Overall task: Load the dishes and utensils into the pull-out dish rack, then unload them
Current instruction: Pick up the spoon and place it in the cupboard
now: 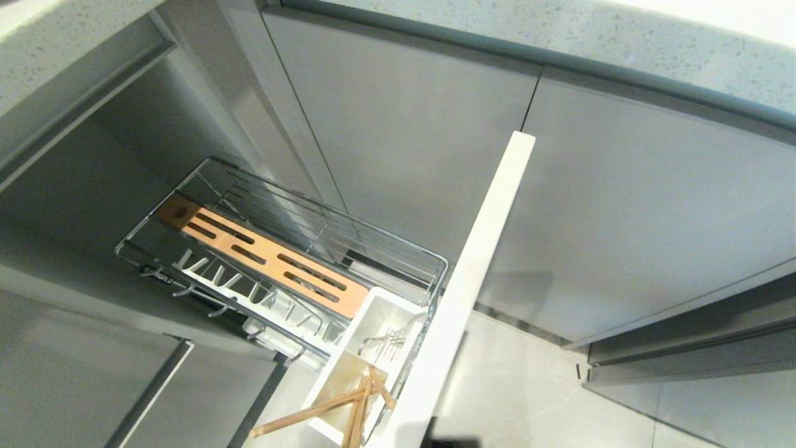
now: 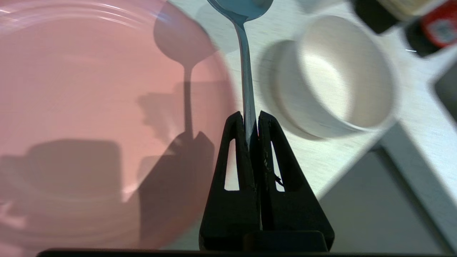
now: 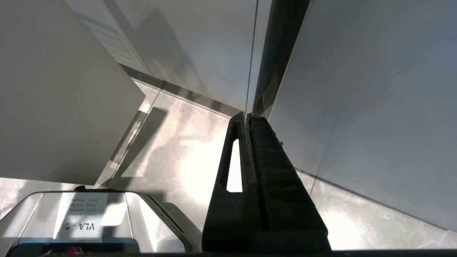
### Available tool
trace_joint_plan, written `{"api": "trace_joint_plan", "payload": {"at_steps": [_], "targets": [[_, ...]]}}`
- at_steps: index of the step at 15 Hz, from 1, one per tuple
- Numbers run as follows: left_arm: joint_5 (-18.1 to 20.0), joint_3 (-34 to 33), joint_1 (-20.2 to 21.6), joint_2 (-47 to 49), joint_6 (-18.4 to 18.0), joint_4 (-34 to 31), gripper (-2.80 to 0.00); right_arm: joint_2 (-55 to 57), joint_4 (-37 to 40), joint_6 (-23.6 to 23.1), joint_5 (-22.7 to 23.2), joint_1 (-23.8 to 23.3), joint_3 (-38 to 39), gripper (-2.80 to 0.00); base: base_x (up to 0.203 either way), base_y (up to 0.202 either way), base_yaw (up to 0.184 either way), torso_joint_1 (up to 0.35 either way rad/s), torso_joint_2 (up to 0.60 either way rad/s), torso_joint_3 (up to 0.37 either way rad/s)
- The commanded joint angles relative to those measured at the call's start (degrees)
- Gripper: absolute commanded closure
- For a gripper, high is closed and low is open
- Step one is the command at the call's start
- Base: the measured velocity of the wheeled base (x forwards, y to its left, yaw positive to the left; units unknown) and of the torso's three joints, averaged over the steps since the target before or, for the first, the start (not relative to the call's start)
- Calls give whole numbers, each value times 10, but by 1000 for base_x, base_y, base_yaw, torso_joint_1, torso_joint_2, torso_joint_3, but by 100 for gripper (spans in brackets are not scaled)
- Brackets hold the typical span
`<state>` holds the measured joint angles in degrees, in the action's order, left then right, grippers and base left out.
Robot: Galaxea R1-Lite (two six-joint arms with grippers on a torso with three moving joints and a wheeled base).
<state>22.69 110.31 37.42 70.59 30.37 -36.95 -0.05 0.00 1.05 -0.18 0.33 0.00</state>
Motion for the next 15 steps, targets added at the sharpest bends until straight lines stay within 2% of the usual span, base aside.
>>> {"api": "trace_joint_plan", "payload": {"at_steps": [1,5,7,9,11,15], "targets": [[-12,0,-71,-22,11,1,0,0,0,0,0,0,1,0,0,0,0,0,0,0],[-84,-2,-312,-39,22,-1,0,0,0,0,0,0,1,0,0,0,0,0,0,0],[-116,-4,-409,-49,26,-11,0,0,0,0,0,0,1,0,0,0,0,0,0,0],[-129,-13,-481,-57,33,-32,0,0,0,0,0,0,1,0,0,0,0,0,0,0],[-133,-44,-535,-64,36,-46,0,0,0,0,0,0,1,0,0,0,0,0,0,0],[-132,-72,-585,-61,1,-94,0,0,0,0,0,0,1,0,0,0,0,0,0,0]]}}
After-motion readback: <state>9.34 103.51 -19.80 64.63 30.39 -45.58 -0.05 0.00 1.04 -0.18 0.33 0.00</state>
